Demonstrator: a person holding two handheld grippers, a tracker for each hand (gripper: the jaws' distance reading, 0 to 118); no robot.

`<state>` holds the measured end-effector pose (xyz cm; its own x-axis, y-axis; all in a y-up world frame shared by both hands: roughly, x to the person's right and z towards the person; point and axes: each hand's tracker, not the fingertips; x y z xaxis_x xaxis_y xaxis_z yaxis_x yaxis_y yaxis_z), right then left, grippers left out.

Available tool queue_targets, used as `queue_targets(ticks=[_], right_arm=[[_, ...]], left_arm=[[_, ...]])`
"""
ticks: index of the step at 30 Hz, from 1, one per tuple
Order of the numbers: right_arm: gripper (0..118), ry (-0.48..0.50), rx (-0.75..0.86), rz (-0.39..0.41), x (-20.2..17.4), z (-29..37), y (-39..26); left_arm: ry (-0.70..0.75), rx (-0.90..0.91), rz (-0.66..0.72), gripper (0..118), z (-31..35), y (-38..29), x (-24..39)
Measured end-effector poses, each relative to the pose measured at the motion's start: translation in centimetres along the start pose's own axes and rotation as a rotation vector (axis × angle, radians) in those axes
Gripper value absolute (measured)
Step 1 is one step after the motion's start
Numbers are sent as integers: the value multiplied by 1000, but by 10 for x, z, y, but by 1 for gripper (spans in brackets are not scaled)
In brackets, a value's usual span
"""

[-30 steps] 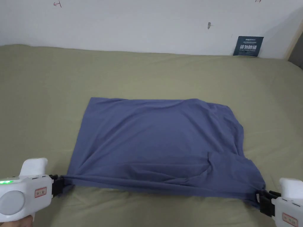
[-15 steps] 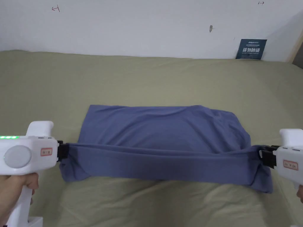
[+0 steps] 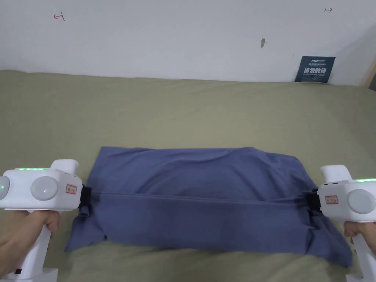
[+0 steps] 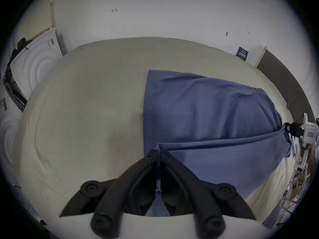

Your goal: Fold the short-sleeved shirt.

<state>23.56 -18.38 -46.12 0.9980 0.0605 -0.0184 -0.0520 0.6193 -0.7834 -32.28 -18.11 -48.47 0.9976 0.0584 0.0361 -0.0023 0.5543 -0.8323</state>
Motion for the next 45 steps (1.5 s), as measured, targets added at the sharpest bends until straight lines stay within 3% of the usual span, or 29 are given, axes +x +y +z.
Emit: queue_targets(ticks=[1,2,3,4,5,6,7,9,11,14,15,16,17,22,23,24,25,26,27,30,32,33,34,35,37,38,39,40,45], right_arm=[[6,7,-8,-16,2,-3,-1],[13,11,-17,-35,2,-4,-2],[45,20,-21,-49,3,-4,-3],[84,27,-21,-56,2,-2,-4],[117,7,-12,-49,4,4,-6],[111,-1,-6,-46,6,10,-9],[105,12,114,-33,10,22,-11],[104,1,71,-63,16,40,-18],[102,19,118,-99,23,57,-28],[96,25,136,-104,26,84,-50],[70,30,143,-110,27,88,-58],[36,26,136,-108,27,90,-65],[0,18,133,-108,22,95,-75],[0,57,109,-123,21,101,-103],[0,57,103,-124,20,100,-106],[0,58,100,-129,21,98,-108],[0,62,96,-141,21,99,-111],[0,69,91,-151,21,98,-112],[0,71,89,-156,21,97,-113],[0,74,88,-157,19,97,-113],[0,79,85,-162,18,93,-110],[0,82,85,-165,19,89,-111],[0,84,83,-166,18,86,-110],[0,83,82,-163,18,84,-108],[8,89,85,-154,19,79,-107],[30,101,83,-152,20,78,-105],[85,103,78,-148,19,76,-102],[116,105,69,-145,18,71,-99],[109,78,19,-110,15,46,-90]], left_arm=[[2,-8,-1,10,-2,-1,1],[2,-8,-1,29,-4,-3,1],[-1,0,-4,79,-3,-5,0],[-14,8,-4,113,-1,-5,-2],[-18,11,0,118,3,-7,-3],[6,44,4,112,11,-10,-3],[17,94,9,109,26,-10,-3],[12,95,18,104,42,-14,-14],[21,127,34,80,61,-23,-17],[22,144,47,55,76,-48,-16],[19,132,48,7,78,-54,-15],[24,133,51,0,78,-61,-13],[-11,109,54,0,79,-64,-13],[-69,50,52,2,78,-78,1],[-51,43,51,17,75,-79,5],[-31,44,48,72,74,-79,8],[-26,33,54,114,68,-80,9],[-26,1,63,118,60,-82,11],[-33,43,82,109,64,-90,5],[-27,-25,91,108,46,-84,1],[7,-34,54,97,38,-80,10],[22,-30,38,67,37,-79,13],[24,-18,22,27,36,-79,15],[27,-15,13,7,36,-80,16],[7,-7,29,7,32,-76,16],[-2,-28,30,7,30,-75,17],[7,-22,22,7,30,-75,17],[4,-20,19,7,30,-75,15],[-1,-11,19,7,33,-74,14]])
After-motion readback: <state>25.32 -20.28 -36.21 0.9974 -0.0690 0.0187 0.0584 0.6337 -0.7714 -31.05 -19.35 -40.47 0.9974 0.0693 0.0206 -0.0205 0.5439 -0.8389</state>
